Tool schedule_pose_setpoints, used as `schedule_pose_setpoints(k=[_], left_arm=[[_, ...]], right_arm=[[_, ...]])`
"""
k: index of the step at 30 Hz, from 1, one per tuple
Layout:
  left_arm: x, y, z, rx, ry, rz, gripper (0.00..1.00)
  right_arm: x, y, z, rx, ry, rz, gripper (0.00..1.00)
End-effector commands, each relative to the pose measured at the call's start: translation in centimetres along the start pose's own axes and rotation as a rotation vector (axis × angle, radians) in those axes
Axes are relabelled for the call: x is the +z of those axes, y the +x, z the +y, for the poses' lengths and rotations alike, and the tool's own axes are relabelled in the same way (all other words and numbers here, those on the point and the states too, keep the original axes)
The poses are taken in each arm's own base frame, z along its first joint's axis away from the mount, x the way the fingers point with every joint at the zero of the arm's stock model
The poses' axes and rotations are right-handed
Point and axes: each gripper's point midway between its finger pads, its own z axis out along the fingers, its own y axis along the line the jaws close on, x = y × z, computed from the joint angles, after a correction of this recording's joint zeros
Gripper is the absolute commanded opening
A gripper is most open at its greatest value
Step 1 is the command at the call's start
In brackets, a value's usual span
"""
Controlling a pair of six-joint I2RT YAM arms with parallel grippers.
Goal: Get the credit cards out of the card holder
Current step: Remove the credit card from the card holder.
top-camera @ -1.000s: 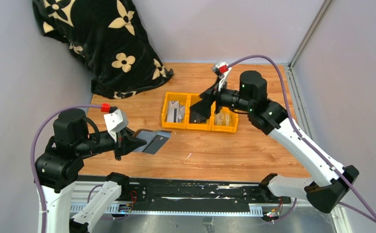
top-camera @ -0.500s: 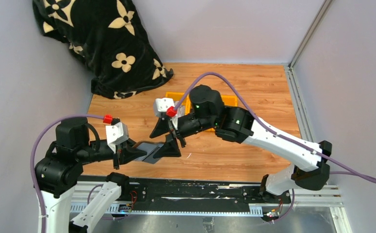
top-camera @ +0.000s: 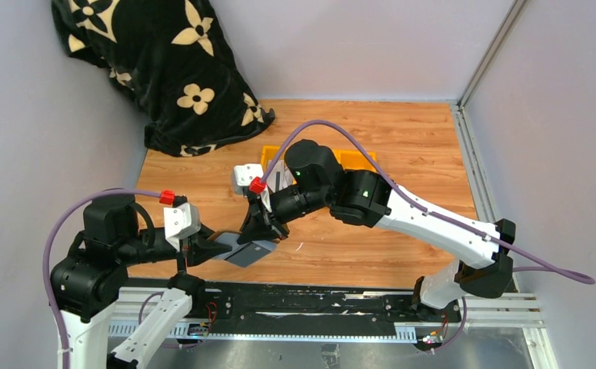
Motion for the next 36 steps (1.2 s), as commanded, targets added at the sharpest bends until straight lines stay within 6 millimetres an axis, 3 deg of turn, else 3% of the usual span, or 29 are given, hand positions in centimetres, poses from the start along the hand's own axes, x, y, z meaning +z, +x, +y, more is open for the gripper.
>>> schedule_pose_setpoints(k=[1, 2, 3, 6, 10, 11, 13, 20, 23, 28, 33, 36], left_arm=[[-0.1, -0.7, -0.6, 0.026, 0.028, -0.021, 0.10], [-0.1, -0.6, -0.5, 0.020, 0.021, -0.018, 0.30], [-0.1, -0.5, -0.4, 0.011, 0.014, -0.015, 0.42], [-0.3, -0.4, -0.7, 0.005, 0.008, -0.019, 0.58], [-0.5, -0.4, -1.1, 0.011, 0.005, -0.028, 0.55], [-0.6, -0.5, -1.2, 0.015, 0.007, -0.032, 0.52], [-0.7, -0.7, -1.3, 0.015, 0.008, -0.035, 0.41], [-0.9, -2.4, -1.0, 0.000, 0.000, -0.047, 0.07], [-0.9, -2.5, -0.6, -0.009, -0.018, -0.040, 0.01], [-1.0, -1.6, -1.3, 0.002, -0.010, -0.046, 0.03], [-0.8, -0.9, -1.8, -0.026, 0.017, -0.043, 0.31], [-0.5, -0.9, -1.5, -0.043, 0.023, -0.035, 0.29]], right_arm=[[-0.3, -1.5, 0.7, -0.005, -0.031, -0.020, 0.00], [-0.3, -1.5, 0.4, 0.002, -0.015, -0.017, 0.00], [-0.5, -1.6, 0.0, 0.009, 0.007, -0.019, 0.00], [-1.7, -2.1, -1.4, 0.039, 0.064, -0.078, 0.00], [-4.6, -4.0, -1.7, 0.071, 0.095, -0.267, 0.00], [-5.7, -5.3, -1.1, 0.042, 0.088, -0.339, 0.00], [-6.5, -5.1, -0.5, 0.051, 0.080, -0.373, 0.00], [-5.9, -3.8, 0.4, 0.098, 0.021, -0.362, 0.00], [-5.3, -3.3, 0.2, 0.117, 0.008, -0.333, 0.00], [-4.6, -2.3, -0.7, 0.127, 0.037, -0.272, 0.05], [-4.8, -2.6, -1.5, 0.126, 0.085, -0.277, 0.00], [-4.6, -2.8, -1.3, 0.121, 0.084, -0.282, 0.00]])
